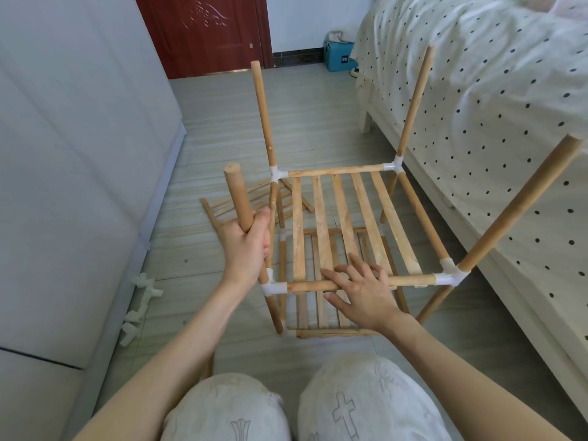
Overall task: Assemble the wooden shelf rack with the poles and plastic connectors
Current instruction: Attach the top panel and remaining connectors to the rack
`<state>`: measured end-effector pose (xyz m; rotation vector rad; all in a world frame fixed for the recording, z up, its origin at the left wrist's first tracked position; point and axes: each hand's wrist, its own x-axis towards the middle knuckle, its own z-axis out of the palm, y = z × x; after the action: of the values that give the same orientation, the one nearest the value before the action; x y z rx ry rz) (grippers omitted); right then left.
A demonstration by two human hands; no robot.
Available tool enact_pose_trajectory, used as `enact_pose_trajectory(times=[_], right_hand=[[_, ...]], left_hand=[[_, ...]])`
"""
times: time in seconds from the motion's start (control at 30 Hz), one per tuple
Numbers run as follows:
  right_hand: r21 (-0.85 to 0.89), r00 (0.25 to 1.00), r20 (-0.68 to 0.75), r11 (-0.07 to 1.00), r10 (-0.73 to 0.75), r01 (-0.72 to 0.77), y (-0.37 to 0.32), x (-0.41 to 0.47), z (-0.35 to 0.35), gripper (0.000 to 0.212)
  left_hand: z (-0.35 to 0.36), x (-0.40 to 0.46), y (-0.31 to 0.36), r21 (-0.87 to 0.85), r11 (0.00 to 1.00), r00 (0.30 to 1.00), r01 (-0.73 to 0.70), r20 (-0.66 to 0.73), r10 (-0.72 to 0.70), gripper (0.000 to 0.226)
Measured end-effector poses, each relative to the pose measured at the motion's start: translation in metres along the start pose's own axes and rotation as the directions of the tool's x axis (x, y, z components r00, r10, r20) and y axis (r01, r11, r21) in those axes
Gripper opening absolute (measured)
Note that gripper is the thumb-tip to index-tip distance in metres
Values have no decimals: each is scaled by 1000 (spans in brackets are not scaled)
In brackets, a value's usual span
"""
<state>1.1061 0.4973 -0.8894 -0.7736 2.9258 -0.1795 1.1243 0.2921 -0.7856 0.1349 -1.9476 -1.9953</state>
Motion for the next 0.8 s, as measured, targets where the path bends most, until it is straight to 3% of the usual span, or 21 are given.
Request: enact_pose_trajectory(times=[0.1,0.27,0.4,0.43,0.5,0.6,0.7,0.8], right_hand=[[108,1000,-13,994,24,-22,1,1,-2,45],[220,1000,17,975,22,-26,25,10,-20,39],[244,986,164,969,-8,-33,52,21,-42,35],[255,987,163,966,11,-53,55,21,-46,33],[230,993,83,969,79,-96,58,18,-48,33],[238,967,-37,942,251,-235,51,5,-43,38],[422,944,35,851,329,-312,33,-4,-35,43],[436,943,96,838,320,-328,21,-6,-27,54]], left_hand=[[3,-4,2,20,1000,1000,-3,-12,3,59],[1,-15,9,120,993,960,15,275,-48,44],[2,-26,-1,341,938,873,-59,473,-117,4],[0,-25,-4,405,911,848,-72,505,-158,15],[-7,-21,-13,556,814,806,-167,553,-212,40],[-15,-8,-32,768,556,761,-318,557,-334,68],[-17,7,-48,877,297,707,-377,480,-520,82],[-13,20,-58,873,157,696,-461,466,-546,88]])
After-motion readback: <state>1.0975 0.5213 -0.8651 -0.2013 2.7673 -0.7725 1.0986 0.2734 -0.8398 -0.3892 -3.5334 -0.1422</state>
